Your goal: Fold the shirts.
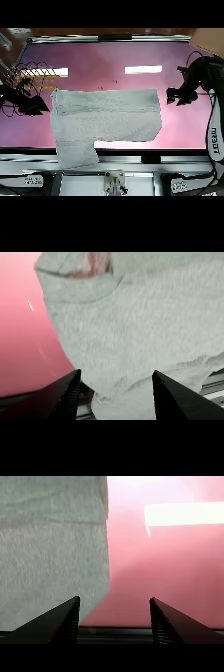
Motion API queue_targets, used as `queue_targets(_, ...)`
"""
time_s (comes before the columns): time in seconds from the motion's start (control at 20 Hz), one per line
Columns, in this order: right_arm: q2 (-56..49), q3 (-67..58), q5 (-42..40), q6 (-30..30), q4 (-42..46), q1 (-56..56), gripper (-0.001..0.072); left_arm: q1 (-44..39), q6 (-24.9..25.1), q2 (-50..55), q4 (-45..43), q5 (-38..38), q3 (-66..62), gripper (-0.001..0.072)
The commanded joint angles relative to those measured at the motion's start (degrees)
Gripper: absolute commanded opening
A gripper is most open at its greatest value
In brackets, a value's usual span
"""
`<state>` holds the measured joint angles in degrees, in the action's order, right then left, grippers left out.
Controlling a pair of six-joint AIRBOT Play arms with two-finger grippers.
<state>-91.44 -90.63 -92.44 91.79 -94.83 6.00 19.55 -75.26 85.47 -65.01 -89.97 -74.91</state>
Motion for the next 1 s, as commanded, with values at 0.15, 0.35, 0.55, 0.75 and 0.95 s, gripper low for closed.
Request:
queue_targets(0.15,10.45,15.06,0.76,1.38,-1.27,7.82,0.0545,4.37,9.38,-18.60,3.06,8.15,33.31,0.0531)
queue_targets(0.35,14.14,23.85,4.00,1.97,-0.87,8.22,0.0545,4.35,10.84,-24.50,3.69,13.75,41.90,0.0529)
queue_targets(0.55,14.16,27.10,5.66,2.38,-3.13,8.22,0.0545,4.33,11.80,-24.46,4.02,13.86,47.43,0.0529)
queue_targets(0.75,14.16,27.15,6.05,2.36,-4.76,8.17,0.0545,4.35,11.87,-24.44,4.11,16.57,49.37,0.0529)
queue_targets(0.95,14.16,27.15,5.97,2.29,-5.42,8.17,0.0545,4.33,13.18,-24.41,4.02,17.64,49.79,0.0529)
